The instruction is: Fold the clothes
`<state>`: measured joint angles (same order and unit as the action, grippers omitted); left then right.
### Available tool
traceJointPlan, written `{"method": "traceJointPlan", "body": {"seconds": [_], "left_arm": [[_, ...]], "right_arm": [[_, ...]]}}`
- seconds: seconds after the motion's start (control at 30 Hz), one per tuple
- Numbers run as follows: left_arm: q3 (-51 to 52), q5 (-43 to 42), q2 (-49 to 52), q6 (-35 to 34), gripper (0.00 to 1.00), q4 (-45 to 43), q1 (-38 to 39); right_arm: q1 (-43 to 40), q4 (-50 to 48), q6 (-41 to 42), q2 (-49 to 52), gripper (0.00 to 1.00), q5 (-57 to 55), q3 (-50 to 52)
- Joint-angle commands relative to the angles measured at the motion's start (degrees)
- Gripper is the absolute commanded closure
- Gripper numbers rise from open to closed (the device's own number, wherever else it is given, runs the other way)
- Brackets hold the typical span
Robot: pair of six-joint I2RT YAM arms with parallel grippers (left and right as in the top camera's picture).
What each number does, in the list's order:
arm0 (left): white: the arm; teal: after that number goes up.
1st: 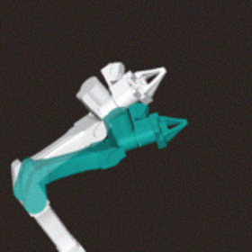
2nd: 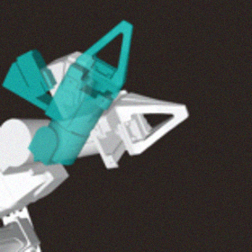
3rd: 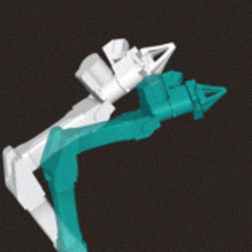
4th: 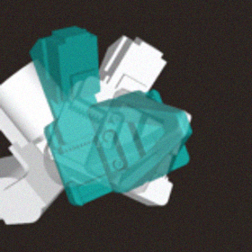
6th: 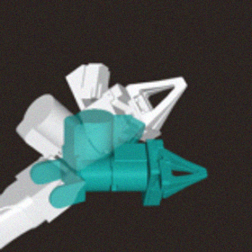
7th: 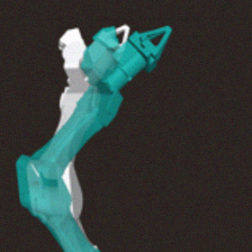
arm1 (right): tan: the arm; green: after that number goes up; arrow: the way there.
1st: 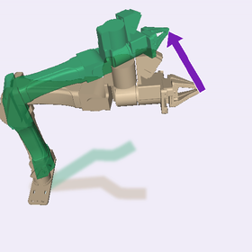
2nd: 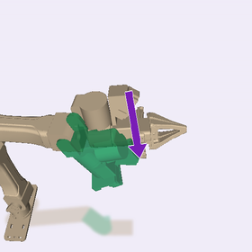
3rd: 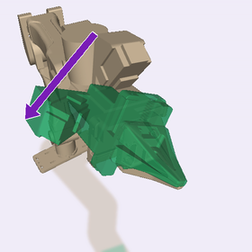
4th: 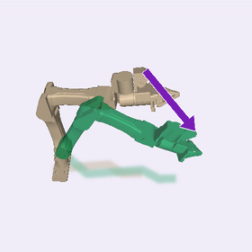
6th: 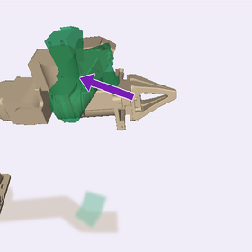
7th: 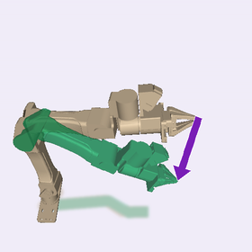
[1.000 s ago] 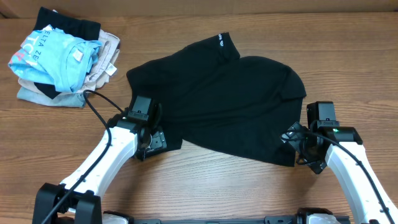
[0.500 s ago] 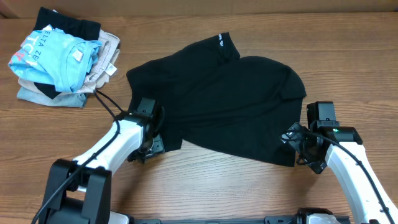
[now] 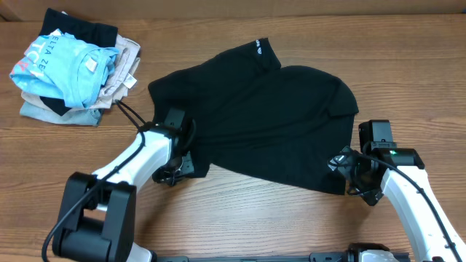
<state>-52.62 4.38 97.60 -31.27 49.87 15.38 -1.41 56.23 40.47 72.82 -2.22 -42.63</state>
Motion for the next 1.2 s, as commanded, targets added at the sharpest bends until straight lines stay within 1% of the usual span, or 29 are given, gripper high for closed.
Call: {"method": "traceJointPlan", "body": {"seconds": [0.0,0.2,0.3,0.4,0.57,0.73,0.9,1.07,1.1,1.13,1.17], "left_arm": [[-5.5,2.0,2.3,0.1,0.96,5.2,-0.5],[-20.4,2.0,2.3,4.0,0.96,13.2,-0.5],[-25.6,2.1,2.3,4.9,0.96,14.8,-0.5],[-28.5,2.0,2.3,6.7,0.96,15.1,-0.5],[-29.4,2.2,2.3,7.5,0.96,15.1,-0.5],[-29.4,2.2,2.3,7.6,0.96,14.6,-0.5],[-29.4,2.2,2.3,7.7,0.96,14.6,-0.5],[-29.4,2.2,2.3,8.0,0.96,14.7,-0.5],[-29.4,2.2,2.3,8.2,0.96,14.7,-0.5],[-29.4,2.2,2.3,8.2,0.96,14.8,-0.5],[-29.4,2.2,2.3,8.2,0.96,14.9,-0.5]], "right_arm": [[0.2,-0.2,-0.2,0.0,0.09,1.5,0.3],[0.2,1.3,0.1,0.0,0.16,3.1,0.4],[0.2,0.4,0.5,0.1,0.2,5.2,1.6],[0.2,-1.8,1.8,0.2,0.24,6.8,4.0],[0.2,-4.9,2.1,0.5,0.29,8.8,7.9],[0.2,-7.6,3.1,2.2,0.3,8.4,8.8],[0.2,-10.5,3.1,5.9,0.44,8.3,8.8],[0.2,-14.6,3.3,12.5,0.45,8.4,8.8],[0.2,-15.2,3.3,13.5,0.48,8.4,8.8],[0.2,-15.7,3.3,14.3,0.53,8.4,8.8],[0.2,-16.0,3.3,14.8,0.62,8.4,8.8]]}}
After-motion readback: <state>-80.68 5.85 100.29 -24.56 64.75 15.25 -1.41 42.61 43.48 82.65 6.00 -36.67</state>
